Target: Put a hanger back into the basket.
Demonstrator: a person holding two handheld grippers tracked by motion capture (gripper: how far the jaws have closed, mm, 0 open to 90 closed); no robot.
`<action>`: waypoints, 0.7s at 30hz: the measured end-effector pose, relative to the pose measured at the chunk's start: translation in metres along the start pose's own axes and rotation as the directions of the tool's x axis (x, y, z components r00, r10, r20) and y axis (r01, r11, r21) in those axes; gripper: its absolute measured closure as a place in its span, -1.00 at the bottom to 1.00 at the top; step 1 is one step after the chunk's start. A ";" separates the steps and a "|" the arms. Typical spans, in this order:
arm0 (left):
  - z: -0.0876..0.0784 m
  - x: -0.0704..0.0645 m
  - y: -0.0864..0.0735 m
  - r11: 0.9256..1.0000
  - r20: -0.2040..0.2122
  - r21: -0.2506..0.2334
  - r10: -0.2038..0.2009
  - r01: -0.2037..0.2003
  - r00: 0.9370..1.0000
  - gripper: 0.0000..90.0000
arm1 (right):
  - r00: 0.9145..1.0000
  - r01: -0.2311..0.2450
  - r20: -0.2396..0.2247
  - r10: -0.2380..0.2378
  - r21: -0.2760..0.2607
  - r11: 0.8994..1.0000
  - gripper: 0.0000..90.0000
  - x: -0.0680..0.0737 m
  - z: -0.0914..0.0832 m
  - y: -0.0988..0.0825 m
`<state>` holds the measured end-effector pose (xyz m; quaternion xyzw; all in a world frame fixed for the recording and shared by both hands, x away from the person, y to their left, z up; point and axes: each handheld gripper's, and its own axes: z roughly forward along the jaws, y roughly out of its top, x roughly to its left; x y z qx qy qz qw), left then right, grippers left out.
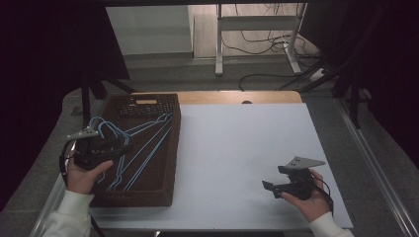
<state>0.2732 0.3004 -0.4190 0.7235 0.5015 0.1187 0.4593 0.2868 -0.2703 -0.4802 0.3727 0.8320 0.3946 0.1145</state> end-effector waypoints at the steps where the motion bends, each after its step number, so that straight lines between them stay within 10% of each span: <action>1: 0.001 -0.005 0.001 1.000 0.014 0.003 0.018 -0.018 1.000 -0.29 | 1.000 -0.001 0.000 0.001 0.000 1.000 -0.67 0.000 0.000 0.000; 11: 0.023 -0.060 0.004 0.986 0.168 0.027 0.159 -0.165 0.973 -0.52 | 1.000 -0.025 -0.009 0.025 -0.029 0.999 -0.67 -0.005 -0.006 0.003; 21: 0.045 -0.090 -0.010 0.969 0.212 0.095 0.203 -0.226 0.956 -0.63 | 0.998 -0.060 -0.021 0.059 -0.086 0.994 -0.67 -0.014 -0.019 0.014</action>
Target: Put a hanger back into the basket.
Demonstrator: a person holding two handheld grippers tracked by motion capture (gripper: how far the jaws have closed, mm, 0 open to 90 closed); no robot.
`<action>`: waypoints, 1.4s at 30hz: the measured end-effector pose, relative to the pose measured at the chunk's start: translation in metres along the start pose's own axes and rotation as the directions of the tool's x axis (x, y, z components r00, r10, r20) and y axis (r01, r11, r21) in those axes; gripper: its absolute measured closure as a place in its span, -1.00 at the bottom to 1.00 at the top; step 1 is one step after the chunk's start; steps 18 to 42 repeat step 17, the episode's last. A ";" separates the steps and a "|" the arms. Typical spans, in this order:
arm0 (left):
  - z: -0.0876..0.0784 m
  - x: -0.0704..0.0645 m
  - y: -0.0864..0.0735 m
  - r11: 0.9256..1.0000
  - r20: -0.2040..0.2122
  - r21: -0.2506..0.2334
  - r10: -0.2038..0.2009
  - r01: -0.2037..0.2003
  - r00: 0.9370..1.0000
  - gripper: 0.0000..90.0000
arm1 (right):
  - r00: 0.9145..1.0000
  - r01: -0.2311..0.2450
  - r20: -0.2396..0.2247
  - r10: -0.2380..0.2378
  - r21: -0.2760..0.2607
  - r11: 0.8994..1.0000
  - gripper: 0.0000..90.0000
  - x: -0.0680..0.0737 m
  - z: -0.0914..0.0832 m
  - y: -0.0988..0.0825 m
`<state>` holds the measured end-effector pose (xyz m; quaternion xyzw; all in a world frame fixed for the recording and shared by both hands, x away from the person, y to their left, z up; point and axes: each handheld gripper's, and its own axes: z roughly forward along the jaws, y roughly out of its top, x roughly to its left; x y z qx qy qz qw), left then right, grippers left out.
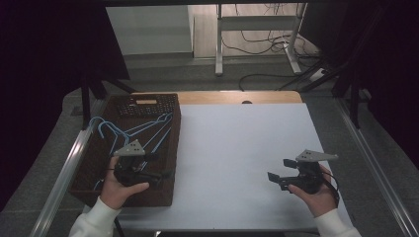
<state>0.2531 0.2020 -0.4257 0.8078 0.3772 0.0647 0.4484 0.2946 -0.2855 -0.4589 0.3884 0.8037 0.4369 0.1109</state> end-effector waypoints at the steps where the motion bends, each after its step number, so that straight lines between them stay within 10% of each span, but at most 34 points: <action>1: 0.000 -0.001 -0.001 1.000 -0.002 -0.001 0.003 -0.003 1.000 -0.63 | 1.000 0.000 -0.001 0.000 -0.003 1.000 -0.67 0.000 -0.001 0.001; 42: 0.000 0.000 -0.004 1.000 -0.017 -0.007 0.005 -0.005 1.000 -0.64 | 1.000 0.006 -0.003 -0.006 -0.004 1.000 -0.67 -0.003 -0.002 0.001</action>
